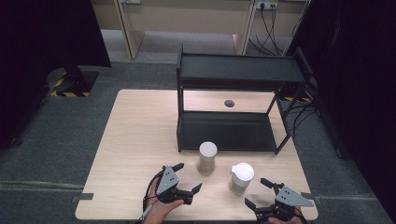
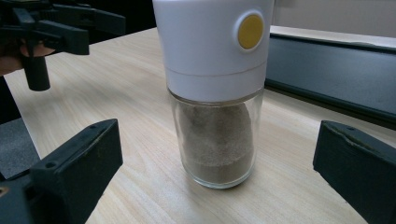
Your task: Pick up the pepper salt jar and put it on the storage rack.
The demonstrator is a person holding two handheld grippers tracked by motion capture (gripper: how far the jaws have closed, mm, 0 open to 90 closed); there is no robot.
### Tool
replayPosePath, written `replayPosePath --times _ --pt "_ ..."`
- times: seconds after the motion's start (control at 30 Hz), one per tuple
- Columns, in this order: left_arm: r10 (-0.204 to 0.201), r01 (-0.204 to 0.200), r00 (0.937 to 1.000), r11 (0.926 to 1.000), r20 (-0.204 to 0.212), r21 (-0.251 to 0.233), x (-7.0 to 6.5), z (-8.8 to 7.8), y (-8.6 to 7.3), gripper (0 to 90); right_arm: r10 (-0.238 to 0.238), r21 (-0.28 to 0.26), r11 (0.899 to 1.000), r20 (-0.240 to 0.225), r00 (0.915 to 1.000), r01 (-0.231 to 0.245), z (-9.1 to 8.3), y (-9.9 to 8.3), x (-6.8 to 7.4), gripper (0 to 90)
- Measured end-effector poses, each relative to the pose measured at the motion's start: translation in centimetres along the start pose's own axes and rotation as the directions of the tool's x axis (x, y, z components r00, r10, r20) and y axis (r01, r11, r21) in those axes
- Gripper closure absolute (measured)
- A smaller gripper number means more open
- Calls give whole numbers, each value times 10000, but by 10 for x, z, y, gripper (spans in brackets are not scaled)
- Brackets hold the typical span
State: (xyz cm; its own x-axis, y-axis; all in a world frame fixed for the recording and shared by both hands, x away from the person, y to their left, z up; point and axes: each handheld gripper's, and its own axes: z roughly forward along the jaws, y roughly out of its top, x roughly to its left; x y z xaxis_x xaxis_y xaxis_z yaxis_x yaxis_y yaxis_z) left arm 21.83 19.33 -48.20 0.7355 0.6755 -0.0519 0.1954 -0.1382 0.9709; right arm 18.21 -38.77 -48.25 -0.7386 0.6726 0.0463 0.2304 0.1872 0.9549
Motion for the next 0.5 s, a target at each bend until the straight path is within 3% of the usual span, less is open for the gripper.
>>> replayPosePath --times 0.27,0.5 --pt "-16 15 10000 10000 36 12 5 21 15 44 -2 19 10000 -35 10000 2 0 0 0 18" --pt "150 -156 9998 9990 148 421 6 47 27 44 12 -55 10000 -29 10000 -12 -1 0 0 18"
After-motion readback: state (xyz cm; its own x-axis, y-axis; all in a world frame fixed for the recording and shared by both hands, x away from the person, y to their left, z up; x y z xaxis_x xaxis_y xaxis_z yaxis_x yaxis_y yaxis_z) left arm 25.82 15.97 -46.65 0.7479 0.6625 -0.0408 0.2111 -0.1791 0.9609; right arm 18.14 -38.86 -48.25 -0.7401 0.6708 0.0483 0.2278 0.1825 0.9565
